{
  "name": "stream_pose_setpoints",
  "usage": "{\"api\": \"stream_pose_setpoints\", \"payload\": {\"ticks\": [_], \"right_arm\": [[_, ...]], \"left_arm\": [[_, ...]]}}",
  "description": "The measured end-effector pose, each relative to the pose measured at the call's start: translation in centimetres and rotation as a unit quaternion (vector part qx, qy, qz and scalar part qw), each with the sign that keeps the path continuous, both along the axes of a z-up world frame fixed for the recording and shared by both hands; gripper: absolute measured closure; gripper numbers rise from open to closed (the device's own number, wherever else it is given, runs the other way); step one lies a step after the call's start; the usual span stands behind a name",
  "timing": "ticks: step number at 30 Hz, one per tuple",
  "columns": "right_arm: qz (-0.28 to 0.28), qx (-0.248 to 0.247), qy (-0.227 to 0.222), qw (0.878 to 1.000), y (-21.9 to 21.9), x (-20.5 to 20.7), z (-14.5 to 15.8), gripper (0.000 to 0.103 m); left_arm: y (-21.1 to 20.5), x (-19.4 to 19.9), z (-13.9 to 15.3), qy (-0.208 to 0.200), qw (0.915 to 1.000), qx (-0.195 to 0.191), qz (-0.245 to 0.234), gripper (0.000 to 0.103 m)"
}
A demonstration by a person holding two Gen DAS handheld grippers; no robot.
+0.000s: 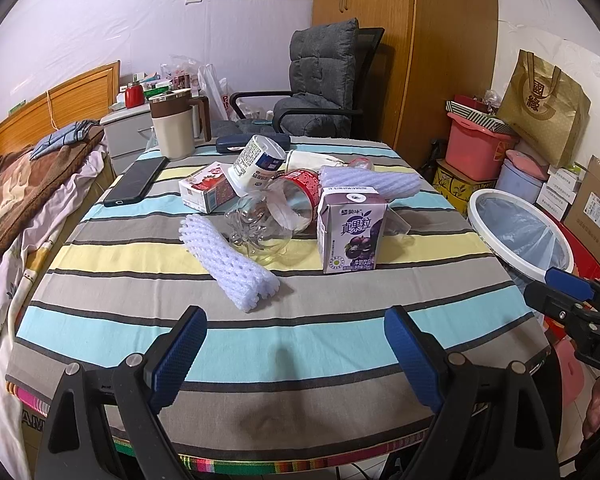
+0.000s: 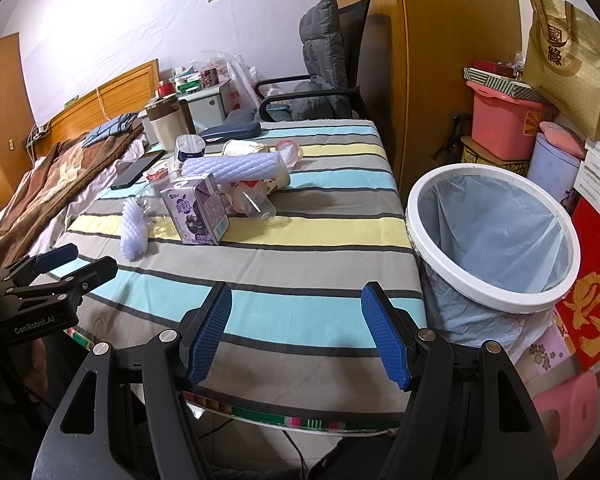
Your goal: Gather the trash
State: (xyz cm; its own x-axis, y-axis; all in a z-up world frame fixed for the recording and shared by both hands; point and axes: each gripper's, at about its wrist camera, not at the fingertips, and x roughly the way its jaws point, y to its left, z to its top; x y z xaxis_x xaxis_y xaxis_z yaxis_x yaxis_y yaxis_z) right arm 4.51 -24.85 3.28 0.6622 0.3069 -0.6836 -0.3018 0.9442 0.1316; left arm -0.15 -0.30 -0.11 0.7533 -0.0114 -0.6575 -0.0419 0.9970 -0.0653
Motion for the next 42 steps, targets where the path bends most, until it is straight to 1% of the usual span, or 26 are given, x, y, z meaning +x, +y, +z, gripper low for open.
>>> {"api": "stream_pose_setpoints", "payload": {"ticks": [21, 29, 42], "right_arm": [[0.001, 0.0, 0.0, 1.0, 0.01, 0.05, -0.02, 0.034], [0.001, 0.0, 0.001, 1.0, 0.04, 0.07, -0.01, 0.034], [0.001, 0.0, 0.001, 1.0, 0.05, 0.11, -0.08, 0.034]], "left_arm": [[0.01, 0.01, 0.06, -0.001, 1.0, 0.001, 0.0, 0.013], [-0.14, 0.05, 0.63, -0.004, 1.0, 0.004, -0.002, 0.013], [-0.07, 0.28, 0.41, -0.003, 1.0, 0.005, 0.001, 0.013]]}}
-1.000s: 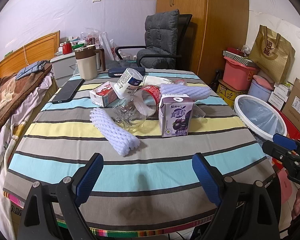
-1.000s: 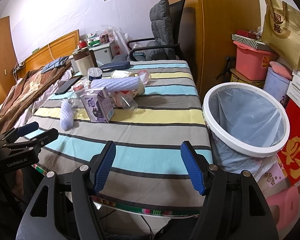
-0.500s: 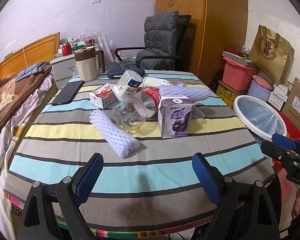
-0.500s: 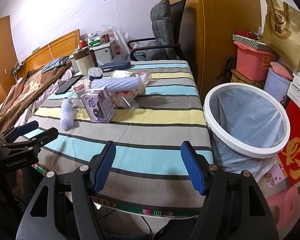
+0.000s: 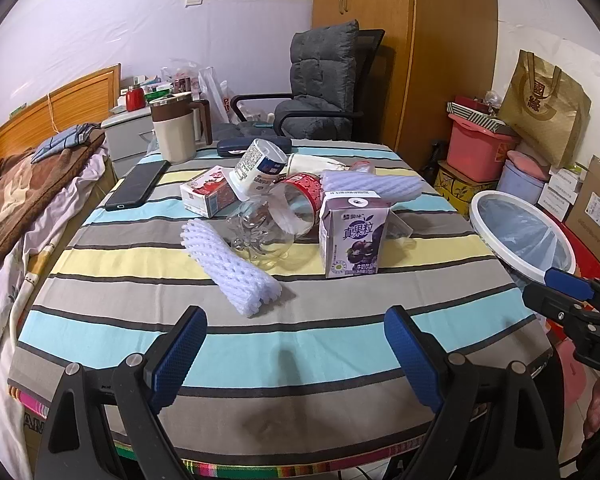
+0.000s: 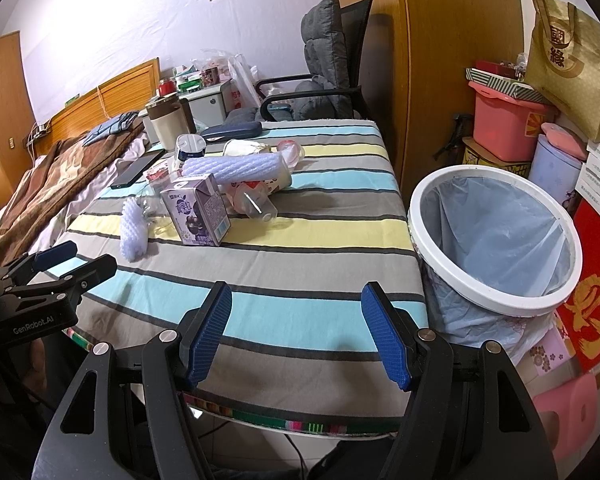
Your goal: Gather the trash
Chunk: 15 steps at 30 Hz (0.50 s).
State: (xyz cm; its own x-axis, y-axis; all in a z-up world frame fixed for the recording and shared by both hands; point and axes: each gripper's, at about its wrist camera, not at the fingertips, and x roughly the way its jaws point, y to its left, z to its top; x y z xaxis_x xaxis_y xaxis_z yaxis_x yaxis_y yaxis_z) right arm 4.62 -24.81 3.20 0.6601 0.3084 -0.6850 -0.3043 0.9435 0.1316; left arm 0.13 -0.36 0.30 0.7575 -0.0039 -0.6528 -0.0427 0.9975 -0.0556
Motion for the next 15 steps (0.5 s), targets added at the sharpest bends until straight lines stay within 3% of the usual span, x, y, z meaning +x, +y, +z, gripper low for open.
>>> {"api": "stream_pose_setpoints", "payload": {"ticks": [15], "right_arm": [[0.004, -0.001, 0.007, 1.0, 0.3, 0.9, -0.8, 0.034]], "left_arm": [[0.5, 1.0, -1.1, 0.013, 0.9999, -0.003, -0.002, 0.013]]}}
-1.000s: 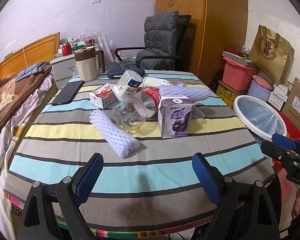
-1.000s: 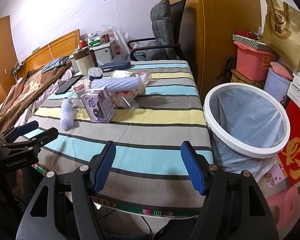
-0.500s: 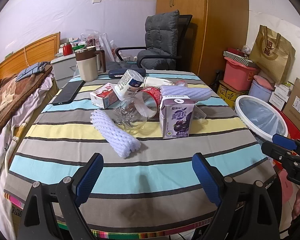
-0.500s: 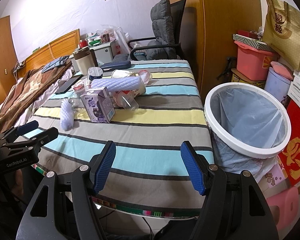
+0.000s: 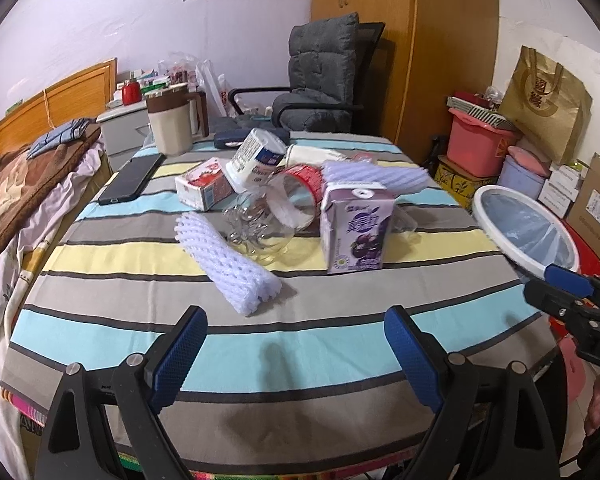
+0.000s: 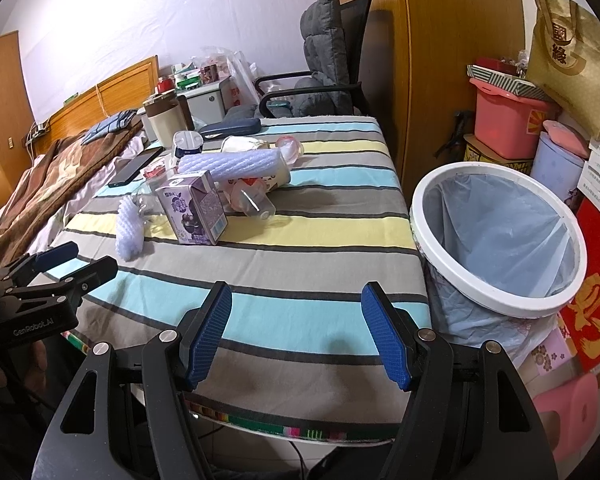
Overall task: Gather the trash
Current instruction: 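Grasp the white foam net sleeve with the left tool while the right tool grasps the red-lidded clear cup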
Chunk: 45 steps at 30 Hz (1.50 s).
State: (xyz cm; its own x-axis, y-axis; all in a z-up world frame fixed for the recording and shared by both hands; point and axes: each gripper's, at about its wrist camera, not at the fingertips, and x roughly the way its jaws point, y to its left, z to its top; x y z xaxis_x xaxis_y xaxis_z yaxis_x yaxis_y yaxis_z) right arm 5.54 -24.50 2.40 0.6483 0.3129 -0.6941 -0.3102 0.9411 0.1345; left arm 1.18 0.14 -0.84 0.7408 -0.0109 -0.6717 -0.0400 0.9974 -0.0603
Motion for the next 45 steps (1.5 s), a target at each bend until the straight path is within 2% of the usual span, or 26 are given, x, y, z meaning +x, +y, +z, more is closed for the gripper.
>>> {"api": "stream_pose_setpoints", "payload": {"ticks": [3, 10, 19, 23, 31, 34, 39, 45], "right_arm": [[0.006, 0.001, -0.001, 1.0, 0.2, 0.6, -0.2, 0.034], [0.024, 0.01, 0.005, 1.0, 1.1, 2.7, -0.6, 0.034], [0.057, 0.004, 0.005, 0.998, 3.3, 6.0, -1.1, 0.034], [0.068, -0.004, 0.018, 0.998, 4.0, 7.2, -1.9, 0.034], [0.078, 0.002, 0.053, 0.996, 4.4, 8.8, -3.0, 0.038], [0.083, 0.005, 0.058, 0.995, 4.6, 9.0, -3.0, 0.045], [0.091, -0.004, 0.058, 0.994, 4.9, 9.1, -2.9, 0.066], [0.091, -0.005, 0.051, 0.995, 4.8, 8.6, -2.6, 0.069]], "left_arm": [[0.4, 1.0, -0.6, 0.014, 0.9998, 0.012, 0.01, 0.013], [2.5, 3.0, -0.9, 0.019, 0.9991, -0.005, 0.037, 0.013], [6.3, 6.7, -1.7, 0.037, 0.9948, -0.05, 0.081, 0.014], [7.1, 7.9, -2.6, 0.05, 0.9925, -0.071, 0.086, 0.021], [6.9, 8.5, -4.1, 0.071, 0.9905, -0.087, 0.08, 0.048], [6.8, 8.3, -4.0, 0.067, 0.9908, -0.085, 0.081, 0.058], [6.7, 7.8, -3.9, 0.063, 0.9917, -0.078, 0.08, 0.069], [6.7, 6.6, -3.5, 0.06, 0.9923, -0.074, 0.079, 0.073]]}}
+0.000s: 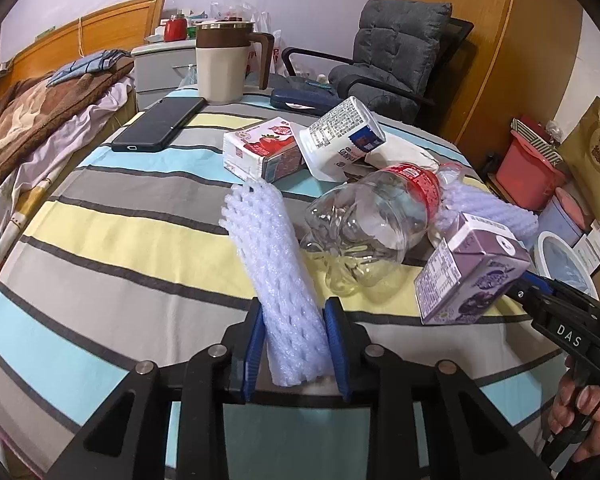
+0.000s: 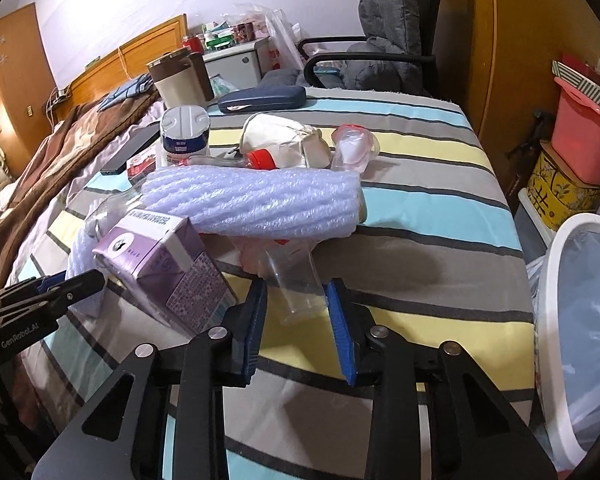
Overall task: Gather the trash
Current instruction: 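Grasp the white foam net sleeve with the left tool while the right tool grasps the red-lidded clear cup, then carry both held items over the white bin and open both tools to drop them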
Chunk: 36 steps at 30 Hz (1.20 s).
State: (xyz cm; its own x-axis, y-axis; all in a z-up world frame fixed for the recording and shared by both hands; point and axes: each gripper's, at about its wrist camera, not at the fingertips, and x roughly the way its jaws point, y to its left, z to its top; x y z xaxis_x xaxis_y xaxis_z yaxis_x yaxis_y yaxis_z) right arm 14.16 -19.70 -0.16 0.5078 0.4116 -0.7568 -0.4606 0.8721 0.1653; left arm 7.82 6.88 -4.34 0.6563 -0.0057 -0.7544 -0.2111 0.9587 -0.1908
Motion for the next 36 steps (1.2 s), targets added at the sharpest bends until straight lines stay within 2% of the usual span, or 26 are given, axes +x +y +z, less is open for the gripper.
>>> {"api": "stream_pose_setpoints", "payload": {"ticks": [13, 21, 29, 36], "right_arm": [[-0.02, 0.018, 0.0, 1.0, -1.7, -2.2, 0.6, 0.07], [-0.035, 0.034, -0.011, 0.999, -2.9, -3.3, 1.2, 0.07], [-0.062, 0.047, -0.034, 0.996, -4.8, -3.9, 2.2, 0.07], [-0.103, 0.05, -0.055, 0.992, -7.9, -4.0, 2.7, 0.07]], "left_arm": [[-1.5, -3.3, 2.0, -0.02, 0.9996, 0.007, -0.016, 0.076], [-3.4, -4.9, 4.4, -0.044, 0.9982, 0.014, -0.037, 0.077], [-7.1, -4.3, 7.3, -0.072, 0.9933, 0.032, -0.084, 0.077], [-11.7, -2.3, 9.4, -0.097, 0.9836, 0.043, -0.146, 0.077]]}}
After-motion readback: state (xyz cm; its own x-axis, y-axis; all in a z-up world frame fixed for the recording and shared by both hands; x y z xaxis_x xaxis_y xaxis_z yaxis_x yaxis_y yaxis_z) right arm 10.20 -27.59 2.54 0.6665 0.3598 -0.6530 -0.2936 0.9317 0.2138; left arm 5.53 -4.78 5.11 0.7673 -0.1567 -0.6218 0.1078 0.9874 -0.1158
